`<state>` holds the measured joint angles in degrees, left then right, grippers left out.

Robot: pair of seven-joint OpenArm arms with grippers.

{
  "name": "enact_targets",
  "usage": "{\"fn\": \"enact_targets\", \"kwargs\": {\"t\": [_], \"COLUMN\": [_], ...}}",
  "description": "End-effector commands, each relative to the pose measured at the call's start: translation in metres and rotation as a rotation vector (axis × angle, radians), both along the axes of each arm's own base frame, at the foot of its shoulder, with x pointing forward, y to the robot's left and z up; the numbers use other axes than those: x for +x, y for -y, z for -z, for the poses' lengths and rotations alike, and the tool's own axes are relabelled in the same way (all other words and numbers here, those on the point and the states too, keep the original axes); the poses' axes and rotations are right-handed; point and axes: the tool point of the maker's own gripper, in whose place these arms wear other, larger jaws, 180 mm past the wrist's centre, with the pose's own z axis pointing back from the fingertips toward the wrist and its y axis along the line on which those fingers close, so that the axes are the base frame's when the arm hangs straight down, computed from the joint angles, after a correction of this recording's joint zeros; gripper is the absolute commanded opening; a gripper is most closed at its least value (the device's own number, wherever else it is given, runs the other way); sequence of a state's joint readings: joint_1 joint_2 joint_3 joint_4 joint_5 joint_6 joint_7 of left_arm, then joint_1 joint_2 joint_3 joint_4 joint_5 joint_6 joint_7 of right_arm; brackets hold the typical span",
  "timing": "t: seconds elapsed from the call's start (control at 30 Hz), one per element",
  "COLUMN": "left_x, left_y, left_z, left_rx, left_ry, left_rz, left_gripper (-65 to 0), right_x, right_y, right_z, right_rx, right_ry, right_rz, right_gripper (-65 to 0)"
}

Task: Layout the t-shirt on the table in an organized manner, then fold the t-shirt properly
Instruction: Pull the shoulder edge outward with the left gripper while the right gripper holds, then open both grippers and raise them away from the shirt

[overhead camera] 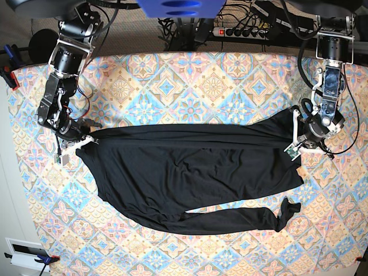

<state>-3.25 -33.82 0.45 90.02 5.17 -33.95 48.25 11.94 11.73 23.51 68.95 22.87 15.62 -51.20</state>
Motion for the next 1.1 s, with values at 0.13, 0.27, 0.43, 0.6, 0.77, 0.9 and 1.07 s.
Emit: {"fn": "enact_targets", "kwargs": {"t": [0.13, 0.27, 0.43, 0.6, 0.77, 0.9, 1.07], "left_x": [0.001, -0.005, -0.022, -0.013, -0.002, -0.007, -0.02], "left_y": [-0.011, 0.009, 0.022, 0.037, 0.036, 0.03, 0.013], "left_z": [-0.003, 0.012, 0.03, 0.01, -0.023, -0.046, -0.055], "left_rx": [0.017, 0.026, 0.031, 0.027, 0.021, -0.012, -0.22], "left_ry": [0.002, -0.047, -0.107, -0.043, 0.061, 0.133, 0.174], "left_rz": [-0.022, 0.05, 0.099, 0.141, 0.13, 0.088, -0.072], "left_gripper": [-60.5, -48.5, -33.3, -27.7, -27.6, -27.6, -27.6], "right_x": [0.009, 0.008, 0.009, 0.023, 0.031, 0.017, 0.006], "right_y": [0.015, 0.014, 0.015, 0.018, 0.017, 0.016, 0.022], "right_z": [-0.015, -0.015, -0.018, -0.059, -0.087, -0.082, -0.096], "right_rx": [-0.04, -0.041, -0.046, -0.099, -0.136, -0.159, -0.255], "right_ry": [0.035, 0.033, 0.042, 0.151, 0.227, 0.219, 0.246], "right_rz": [0.018, 0.017, 0.015, 0.003, -0.008, -0.023, -0.128], "right_gripper": [-64.9, -57.4, -42.2, -35.2, -34.3, -34.2, -34.3]}}
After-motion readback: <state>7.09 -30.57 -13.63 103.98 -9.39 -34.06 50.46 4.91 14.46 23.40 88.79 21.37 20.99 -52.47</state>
